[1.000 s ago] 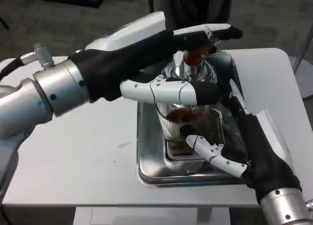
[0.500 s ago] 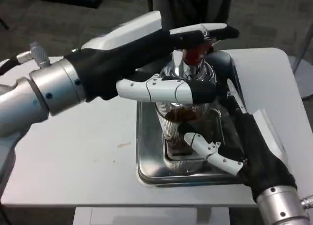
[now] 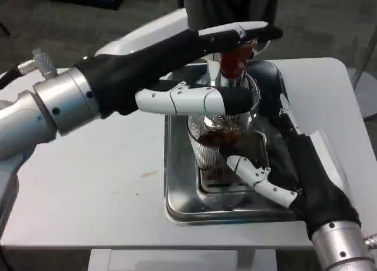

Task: Grasp the cup under the faucet to collect the drink, then remove the cup.

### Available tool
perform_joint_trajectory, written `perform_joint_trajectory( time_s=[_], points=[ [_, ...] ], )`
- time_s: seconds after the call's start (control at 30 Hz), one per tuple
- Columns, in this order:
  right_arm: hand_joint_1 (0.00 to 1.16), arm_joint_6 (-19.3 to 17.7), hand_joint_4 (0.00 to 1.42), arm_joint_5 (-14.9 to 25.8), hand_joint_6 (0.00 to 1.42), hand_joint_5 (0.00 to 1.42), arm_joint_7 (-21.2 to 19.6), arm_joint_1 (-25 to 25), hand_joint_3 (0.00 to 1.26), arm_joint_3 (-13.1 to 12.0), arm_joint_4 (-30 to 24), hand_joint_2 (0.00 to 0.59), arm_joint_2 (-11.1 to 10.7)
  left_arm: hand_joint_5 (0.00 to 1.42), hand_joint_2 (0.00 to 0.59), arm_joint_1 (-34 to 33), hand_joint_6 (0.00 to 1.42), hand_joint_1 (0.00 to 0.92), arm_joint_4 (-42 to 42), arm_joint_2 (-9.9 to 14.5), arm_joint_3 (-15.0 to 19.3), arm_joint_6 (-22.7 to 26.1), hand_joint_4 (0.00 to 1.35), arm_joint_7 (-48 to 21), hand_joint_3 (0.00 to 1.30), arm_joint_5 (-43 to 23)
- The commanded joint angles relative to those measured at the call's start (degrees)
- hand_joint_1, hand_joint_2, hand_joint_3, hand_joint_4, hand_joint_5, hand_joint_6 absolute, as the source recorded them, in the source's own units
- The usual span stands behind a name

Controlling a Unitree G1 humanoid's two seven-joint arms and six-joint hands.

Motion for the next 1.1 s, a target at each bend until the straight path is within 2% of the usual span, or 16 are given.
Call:
perform_joint_trajectory(
  time_s=[0.03,0.33,0.53,0.9,1.1],
  points=[
    [0.57,-0.7,0.0,0.5,0.18,0.09,-0.3,0.0,0.0,0.0,-0.1,0.256,0.1,0.18,0.042,0.6,0.12,0.0,1.9,-0.3,1.0,0.9,0.09,0.1,0.12,-0.6],
    [0.56,-0.6,0.0,0.5,0.18,0.09,-0.2,0.2,0.0,-0.4,-0.5,0.258,-0.3,0.2,0.05,-0.4,0.14,0.0,1.6,-3.2,3.9,0.5,0.12,2.0,0.11,-3.5],
    [0.56,-0.5,0.0,0.5,0.18,0.09,-0.2,0.4,0.01,-0.5,-0.8,0.258,-0.3,0.22,0.05,-0.9,0.16,0.0,-0.3,-4.2,5.5,1.3,0.14,2.7,0.13,-5.0],
    [0.56,-1.2,0.01,1.1,0.18,0.1,-0.4,0.9,0.01,-1.2,-1.3,0.258,-0.5,0.27,0.049,0.7,0.2,0.0,-7.4,-3.9,8.5,4.1,0.18,3.5,0.16,-7.4],
    [0.55,-1.4,0.01,1.6,0.18,0.1,-0.3,1.3,0.01,-1.6,-2.0,0.263,-0.8,0.28,0.049,2.7,0.21,0.0,-11.4,-2.9,10.2,5.3,0.2,3.4,0.17,-8.5]
  ],
)
